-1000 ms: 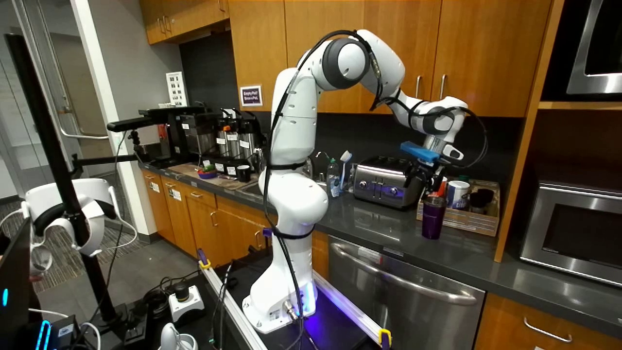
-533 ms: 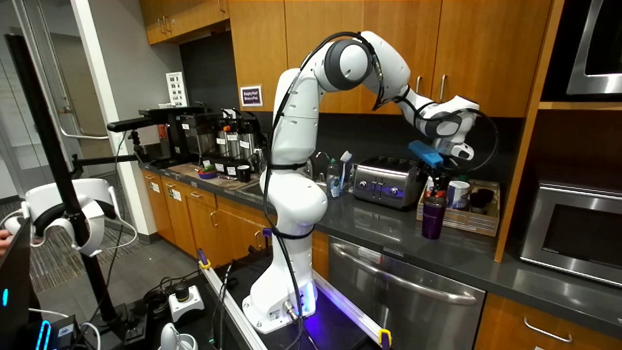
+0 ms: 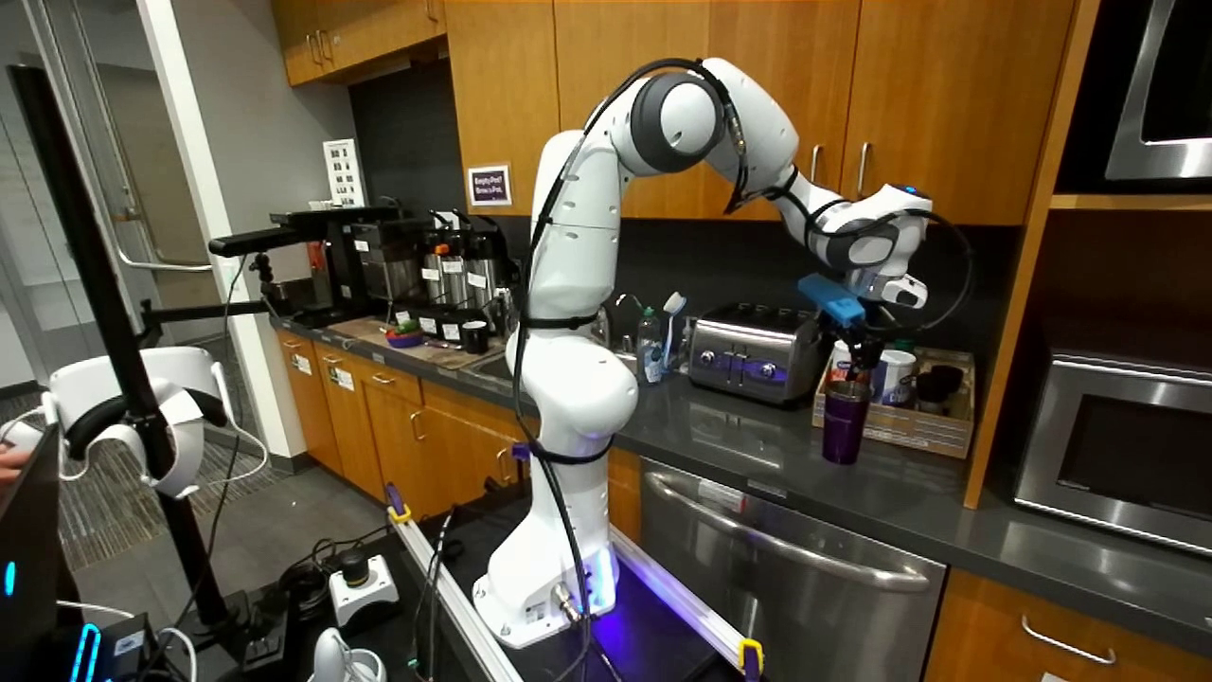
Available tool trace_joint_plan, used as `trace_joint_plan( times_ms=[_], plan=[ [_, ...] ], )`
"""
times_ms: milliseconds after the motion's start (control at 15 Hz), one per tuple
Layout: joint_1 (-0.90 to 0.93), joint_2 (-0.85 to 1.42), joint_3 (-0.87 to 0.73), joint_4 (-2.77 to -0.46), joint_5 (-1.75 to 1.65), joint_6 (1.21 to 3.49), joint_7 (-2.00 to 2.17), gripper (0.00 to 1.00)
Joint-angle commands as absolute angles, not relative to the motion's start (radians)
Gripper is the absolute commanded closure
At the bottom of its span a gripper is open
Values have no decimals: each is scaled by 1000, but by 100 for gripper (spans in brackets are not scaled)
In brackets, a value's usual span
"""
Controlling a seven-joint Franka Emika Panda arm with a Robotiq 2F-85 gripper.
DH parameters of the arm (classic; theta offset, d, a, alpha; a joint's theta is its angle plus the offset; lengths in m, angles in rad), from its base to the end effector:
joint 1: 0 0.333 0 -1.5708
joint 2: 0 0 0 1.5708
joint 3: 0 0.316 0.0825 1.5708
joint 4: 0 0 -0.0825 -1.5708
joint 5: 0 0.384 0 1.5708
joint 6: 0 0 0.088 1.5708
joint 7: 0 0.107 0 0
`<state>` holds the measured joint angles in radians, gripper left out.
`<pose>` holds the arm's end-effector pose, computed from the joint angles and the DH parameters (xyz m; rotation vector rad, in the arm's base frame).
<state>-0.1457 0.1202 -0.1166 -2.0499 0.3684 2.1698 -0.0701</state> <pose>0.5571 -0.1339 0.3837 -2.7981 0.5678 -0.0715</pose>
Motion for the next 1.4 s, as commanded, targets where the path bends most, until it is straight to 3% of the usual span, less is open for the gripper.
trace_joint_plan(
  times_ms=[0,1333],
  plan=[
    [-146,132,-114,-2039,363,2170,-62,0],
    [-139,182,-104,-2038,340,2180,-38,0]
  ],
)
